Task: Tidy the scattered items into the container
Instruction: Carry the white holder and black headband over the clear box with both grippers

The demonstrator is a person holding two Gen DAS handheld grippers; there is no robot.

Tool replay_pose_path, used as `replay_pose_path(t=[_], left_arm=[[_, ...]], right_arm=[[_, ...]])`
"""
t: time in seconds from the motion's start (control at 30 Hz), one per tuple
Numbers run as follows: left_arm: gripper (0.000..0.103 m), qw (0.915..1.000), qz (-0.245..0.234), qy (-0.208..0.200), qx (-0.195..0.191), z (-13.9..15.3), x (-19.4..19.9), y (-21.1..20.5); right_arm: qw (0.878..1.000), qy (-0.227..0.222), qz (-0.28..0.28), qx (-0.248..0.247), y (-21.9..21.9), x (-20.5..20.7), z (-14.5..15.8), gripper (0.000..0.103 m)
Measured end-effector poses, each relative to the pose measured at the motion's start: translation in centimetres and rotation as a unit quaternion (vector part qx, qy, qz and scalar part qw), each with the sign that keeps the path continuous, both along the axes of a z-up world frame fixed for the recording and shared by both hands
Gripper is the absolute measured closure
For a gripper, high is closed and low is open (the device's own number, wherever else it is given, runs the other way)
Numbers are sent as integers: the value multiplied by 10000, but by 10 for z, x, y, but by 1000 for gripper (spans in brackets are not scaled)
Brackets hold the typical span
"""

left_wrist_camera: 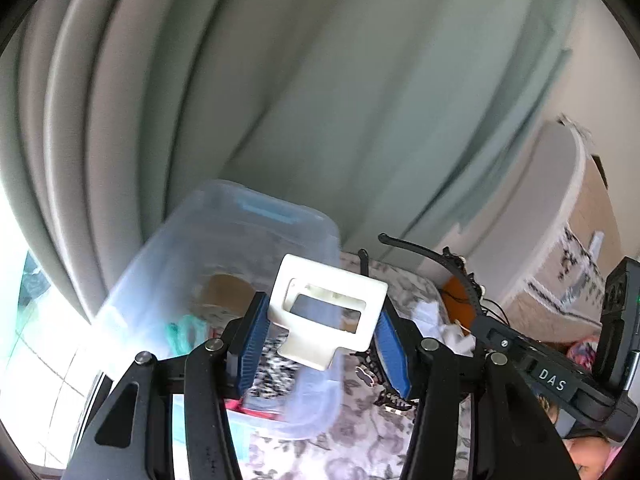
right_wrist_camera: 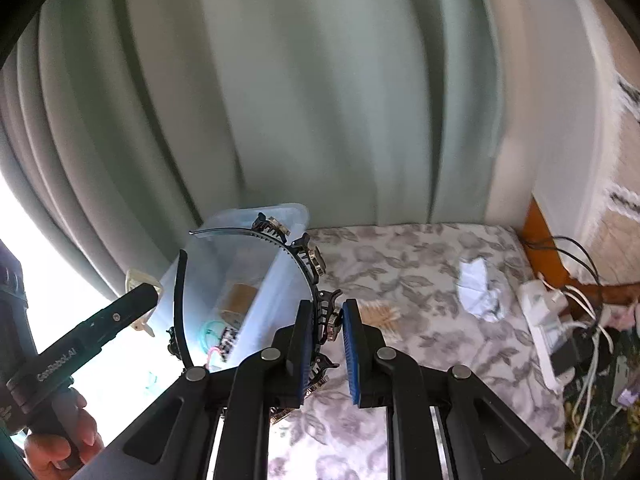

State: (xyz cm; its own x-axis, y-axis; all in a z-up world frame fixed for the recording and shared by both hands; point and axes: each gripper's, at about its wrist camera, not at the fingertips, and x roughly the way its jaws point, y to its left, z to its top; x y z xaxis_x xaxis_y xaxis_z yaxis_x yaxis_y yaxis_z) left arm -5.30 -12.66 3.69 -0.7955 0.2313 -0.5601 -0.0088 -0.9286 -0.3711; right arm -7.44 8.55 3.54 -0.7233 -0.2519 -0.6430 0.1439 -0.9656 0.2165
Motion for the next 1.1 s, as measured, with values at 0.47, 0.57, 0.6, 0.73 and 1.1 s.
replay_pose_path(t=[0.47, 0.57, 0.6, 0.73, 1.1], left_arm=[[49, 9974, 665, -256, 142, -16, 5, -65], [49, 9967, 720, -337, 166, -21, 3, -71], [49, 9965, 727, -368, 166, -22, 1, -72], [49, 9962, 715, -479, 166, -28, -3, -74], [49, 9951, 636, -746, 156, -40, -16, -73]], right_arm=[[9981, -167, 584, 116, -63, -25, -13, 87], [9972, -205, 709, 140, -77, -30, -16, 87], [9969, -219, 737, 150, -80, -32, -17, 87], [9965, -298, 765, 186, -85, -40, -23, 87], [9944, -580, 846, 236, -94, -58, -42, 87]])
